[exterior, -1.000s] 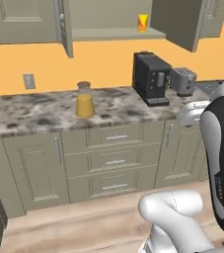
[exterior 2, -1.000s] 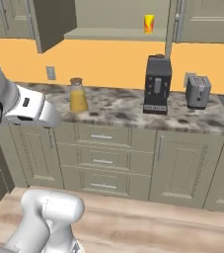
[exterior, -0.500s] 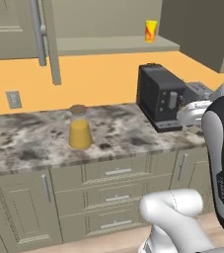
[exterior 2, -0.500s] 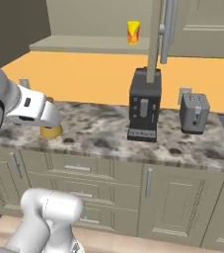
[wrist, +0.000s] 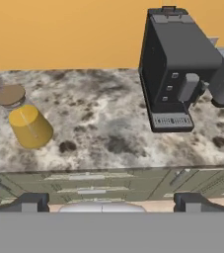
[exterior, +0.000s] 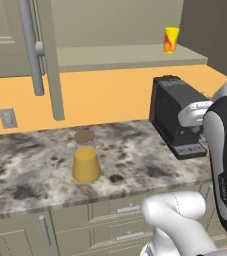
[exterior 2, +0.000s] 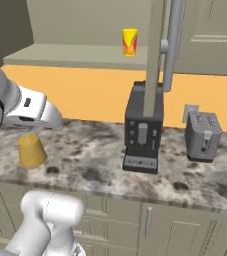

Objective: There is a tray on the dining counter. Grab the cup, mug, and pitcher and place them on the tray. The pitcher may be placed next to the tray if it cannot fit the tray.

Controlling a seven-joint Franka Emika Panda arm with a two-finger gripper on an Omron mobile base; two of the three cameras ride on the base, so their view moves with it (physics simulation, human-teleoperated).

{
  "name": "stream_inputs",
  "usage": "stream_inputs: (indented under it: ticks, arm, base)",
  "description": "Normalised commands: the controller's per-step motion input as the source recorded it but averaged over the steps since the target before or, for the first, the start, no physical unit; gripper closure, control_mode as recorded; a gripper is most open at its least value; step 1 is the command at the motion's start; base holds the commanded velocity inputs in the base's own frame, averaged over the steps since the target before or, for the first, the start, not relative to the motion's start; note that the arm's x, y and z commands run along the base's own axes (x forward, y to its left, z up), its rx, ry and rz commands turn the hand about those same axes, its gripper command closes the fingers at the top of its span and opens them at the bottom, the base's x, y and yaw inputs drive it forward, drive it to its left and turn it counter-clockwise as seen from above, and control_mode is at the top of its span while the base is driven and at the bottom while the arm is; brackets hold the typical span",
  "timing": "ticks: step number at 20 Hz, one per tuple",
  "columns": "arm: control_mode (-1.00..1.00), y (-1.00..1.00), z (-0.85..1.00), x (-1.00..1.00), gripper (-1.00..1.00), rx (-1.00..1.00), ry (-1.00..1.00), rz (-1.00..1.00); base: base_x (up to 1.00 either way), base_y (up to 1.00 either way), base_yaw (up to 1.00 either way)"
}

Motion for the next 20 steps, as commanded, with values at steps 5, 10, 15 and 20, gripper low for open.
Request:
stream_inputs:
  ticks: [5,10,15,20]
  arm:
    - [1.00,0.00,0.00,0.00,-1.00,0.00,0.00,0.00]
    - [1.00,0.00,0.00,0.00,-1.00,0.00,0.00,0.00]
    - [-1.00,0.00,0.00,0.17,-1.00,0.00,-0.01,-0.01]
    - [-1.00,0.00,0.42,0.02,-1.00,-0.04,-0.18,-0.09]
  base:
    - [0.62,-0.15,0.00]
    - [0.35,-0.03,0.00]
    - [0.09,0.00,0.00]
    - [0.00,0.00,0.00]
